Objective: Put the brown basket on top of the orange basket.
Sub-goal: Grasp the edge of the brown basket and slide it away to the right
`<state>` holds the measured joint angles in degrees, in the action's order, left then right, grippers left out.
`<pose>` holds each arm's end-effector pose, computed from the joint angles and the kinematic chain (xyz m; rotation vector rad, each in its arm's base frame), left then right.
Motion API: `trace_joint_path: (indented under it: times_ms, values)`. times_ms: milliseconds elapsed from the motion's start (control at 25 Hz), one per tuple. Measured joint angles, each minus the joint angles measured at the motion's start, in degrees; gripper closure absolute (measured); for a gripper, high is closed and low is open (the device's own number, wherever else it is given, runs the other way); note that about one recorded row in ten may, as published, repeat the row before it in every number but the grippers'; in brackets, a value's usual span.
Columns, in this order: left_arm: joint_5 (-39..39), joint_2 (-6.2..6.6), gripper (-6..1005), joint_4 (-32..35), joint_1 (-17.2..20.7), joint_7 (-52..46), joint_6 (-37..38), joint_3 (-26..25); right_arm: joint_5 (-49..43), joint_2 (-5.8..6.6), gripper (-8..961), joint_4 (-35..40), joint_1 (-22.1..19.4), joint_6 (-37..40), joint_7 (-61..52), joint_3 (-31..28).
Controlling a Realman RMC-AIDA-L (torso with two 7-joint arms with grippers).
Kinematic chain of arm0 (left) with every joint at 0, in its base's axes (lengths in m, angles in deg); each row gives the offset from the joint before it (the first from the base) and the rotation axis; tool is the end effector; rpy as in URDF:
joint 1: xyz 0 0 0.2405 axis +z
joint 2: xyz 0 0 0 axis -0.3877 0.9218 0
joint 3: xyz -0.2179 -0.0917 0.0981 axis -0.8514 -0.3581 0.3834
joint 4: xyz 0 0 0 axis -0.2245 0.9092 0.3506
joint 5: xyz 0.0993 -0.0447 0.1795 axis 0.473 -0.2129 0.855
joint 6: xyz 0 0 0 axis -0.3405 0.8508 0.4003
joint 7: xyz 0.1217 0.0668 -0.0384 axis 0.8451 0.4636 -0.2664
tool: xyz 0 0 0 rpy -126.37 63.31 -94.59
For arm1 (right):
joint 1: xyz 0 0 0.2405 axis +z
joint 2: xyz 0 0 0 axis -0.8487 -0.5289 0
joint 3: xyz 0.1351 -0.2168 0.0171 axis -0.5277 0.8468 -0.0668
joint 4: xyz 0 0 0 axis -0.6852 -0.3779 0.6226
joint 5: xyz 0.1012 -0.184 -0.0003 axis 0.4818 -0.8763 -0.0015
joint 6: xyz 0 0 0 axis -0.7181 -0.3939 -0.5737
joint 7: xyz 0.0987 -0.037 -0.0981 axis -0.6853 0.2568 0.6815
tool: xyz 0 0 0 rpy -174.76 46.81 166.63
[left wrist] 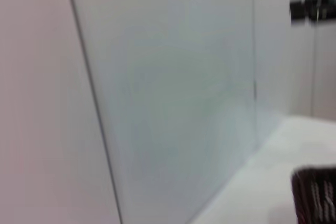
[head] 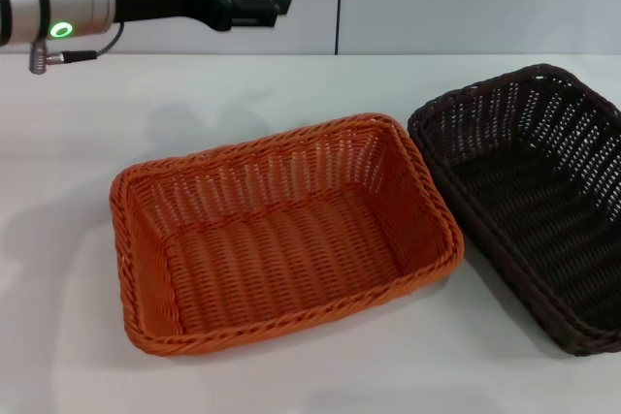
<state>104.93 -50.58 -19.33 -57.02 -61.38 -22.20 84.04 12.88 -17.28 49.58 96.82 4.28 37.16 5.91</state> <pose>-0.1404 0.4208 0.0638 -2.4329 -0.3548 -0.4760 0.2312 0.4730 0.1951 -1.9514 0.4201 0.5818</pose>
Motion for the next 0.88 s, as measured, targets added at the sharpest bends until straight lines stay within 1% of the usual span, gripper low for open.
trace_joint_path:
  times_ms: [40, 80, 120, 160, 200, 240, 280, 320, 400, 440, 480, 520, 600, 640, 680, 720, 800, 840, 880]
  values:
    - [0.0, 0.0, 149, 0.0, 0.0, 0.0, 0.0, 0.0, -10.7, 2.36, 260, 0.2, 3.3, -2.9, -6.1, 0.8]
    - [-1.0, -0.01, 150, -0.2, 0.4, 0.5, -0.6, 0.1, -10.7, 2.36, 260, 0.2, 3.3, -2.9, -6.1, 0.8]
    - [-1.0, -0.01, 150, -0.2, 0.4, 0.5, -0.6, 0.1, -15.8, 3.1, 260, 0.4, 5.2, -4.4, -8.1, 1.0]
    - [-4.2, 0.0, 150, -1.1, 1.1, 2.1, -2.6, 0.4, -21.9, 3.58, 260, 0.8, 7.0, -6.0, -10.0, 1.1]
    - [-4.2, 0.0, 150, -1.1, 1.1, 2.1, -2.6, 0.4, -26.6, 3.7, 260, 1.1, 8.4, -7.3, -11.0, 1.2]
    - [-5.0, 0.02, 150, -1.6, 1.2, 2.5, -3.3, 0.4, -37.0, 3.46, 260, 2.0, 11.0, -9.6, -12.3, 1.4]
    - [-5.0, 0.02, 150, -1.6, 1.2, 2.5, -3.3, 0.4, -37.0, 3.46, 260, 2.0, 11.0, -9.6, -12.3, 1.4]
    - [-5.0, 0.02, 150, -1.6, 1.2, 2.5, -3.3, 0.4, -42.0, 3.12, 260, 2.7, 12.1, -10.8, -12.7, 1.5]
    - [-6.2, 0.01, 150, -2.7, 1.3, 3.1, -4.6, 0.6, -48.2, 2.01, 261, 5.4, 12.6, -12.5, -12.4, 1.3]
    - [-7.0, -0.04, 150, -3.8, 1.3, 3.5, -5.5, 1.1, -50.6, 0.91, 261, 10.1, 11.3, -15.6, -11.4, 1.2]
    - [-7.0, -0.04, 150, -3.8, 1.3, 3.5, -5.5, 1.1, -50.6, 0.91, 261, 10.1, 11.3, -15.6, -11.4, 1.2]
    - [-7.0, -0.04, 150, -3.8, 1.3, 3.5, -5.5, 1.1, -50.5, 0.45, 261, 12.8, 10.3, -17.7, -10.8, 1.3]
    - [-10.5, -0.07, 150, -7.0, 0.9, 5.9, -7.9, 1.8, -49.6, -0.18, 261, 18.2, 8.2, -23.2, -9.7, 1.3]
    - [-10.8, -0.08, 150, -7.4, 0.8, 6.1, -8.2, 1.8, -48.9, -0.99, 261, 22.8, 6.2, -28.0, -8.8, 1.4]
    - [-10.9, -0.07, 150, -7.7, 0.6, 6.1, -8.5, 1.9, -48.9, -0.99, 261, 22.8, 6.2, -28.0, -8.8, 1.4]
    - [-10.9, -0.07, 150, -7.7, 0.6, 6.1, -8.5, 1.9, -48.6, -1.43, 261, 24.9, 5.1, -30.2, -8.5, 1.5]
    - [-11.2, -0.02, 150, -8.1, 0.4, 6.3, -9.5, 2.0, -48.1, -2.49, 261, 28.5, 3.1, -33.7, -7.6, 1.6]
    - [-11.2, -0.01, 150, -8.1, 0.3, 6.5, -10.0, 2.0, -47.5, -3.49, 261, 31.2, 1.3, -35.8, -6.5, 1.4]
    - [-11.2, -0.01, 150, -8.1, 0.3, 6.5, -10.0, 2.0, -47.5, -3.49, 261, 31.2, 1.3, -35.8, -6.5, 1.4]
